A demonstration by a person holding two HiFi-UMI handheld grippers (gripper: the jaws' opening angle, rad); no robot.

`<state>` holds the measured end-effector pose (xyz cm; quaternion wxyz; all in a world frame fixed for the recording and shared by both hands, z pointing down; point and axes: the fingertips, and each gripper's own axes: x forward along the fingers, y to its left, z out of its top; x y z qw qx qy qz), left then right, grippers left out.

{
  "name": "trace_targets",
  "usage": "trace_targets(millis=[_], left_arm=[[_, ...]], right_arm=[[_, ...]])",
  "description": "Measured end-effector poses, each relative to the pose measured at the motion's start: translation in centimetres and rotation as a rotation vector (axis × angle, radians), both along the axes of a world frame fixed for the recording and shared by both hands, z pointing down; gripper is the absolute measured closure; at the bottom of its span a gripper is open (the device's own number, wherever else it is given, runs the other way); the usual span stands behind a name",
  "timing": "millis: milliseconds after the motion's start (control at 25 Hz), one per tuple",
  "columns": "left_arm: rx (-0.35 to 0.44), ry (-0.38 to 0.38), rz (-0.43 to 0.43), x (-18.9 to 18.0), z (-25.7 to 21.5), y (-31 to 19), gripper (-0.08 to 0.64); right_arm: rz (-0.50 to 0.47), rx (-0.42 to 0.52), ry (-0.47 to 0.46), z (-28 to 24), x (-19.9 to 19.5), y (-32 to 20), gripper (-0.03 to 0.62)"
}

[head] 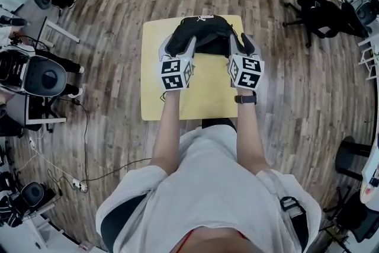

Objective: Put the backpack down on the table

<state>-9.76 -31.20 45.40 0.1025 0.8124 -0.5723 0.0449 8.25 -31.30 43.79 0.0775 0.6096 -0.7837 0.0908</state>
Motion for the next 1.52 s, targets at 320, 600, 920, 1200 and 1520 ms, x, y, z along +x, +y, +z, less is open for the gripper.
trace_targets(millis=[320,600,920,1200,1520], left_arm=[[0.094,-0.032,-0.025,0.1,-5.6,2.1,0.349],[0.142,-0.015,-0.031,0.4,-8.4,4.0,0.436],[0.196,-0.006,-0.057,0.6,-10.2,4.7,0.549],[0.240,-0.002,-0.054,0.9,-12.1,5.3,0.549],[0.253,0.011,-0.034,1.4,-12.8,6.2,0.549]], right_arm=[[-0.035,0.109,-0.003,-5.1,-2.2,2.6,0.514],[-0.077,0.180,-0.008,-8.0,-3.8,4.8,0.555],[-0.075,0.227,0.024,-10.0,-3.9,5.3,0.583],[-0.095,0.247,0.040,-11.5,-4.1,5.6,0.583],[-0.113,0.271,0.047,-12.6,-4.5,6.9,0.583]])
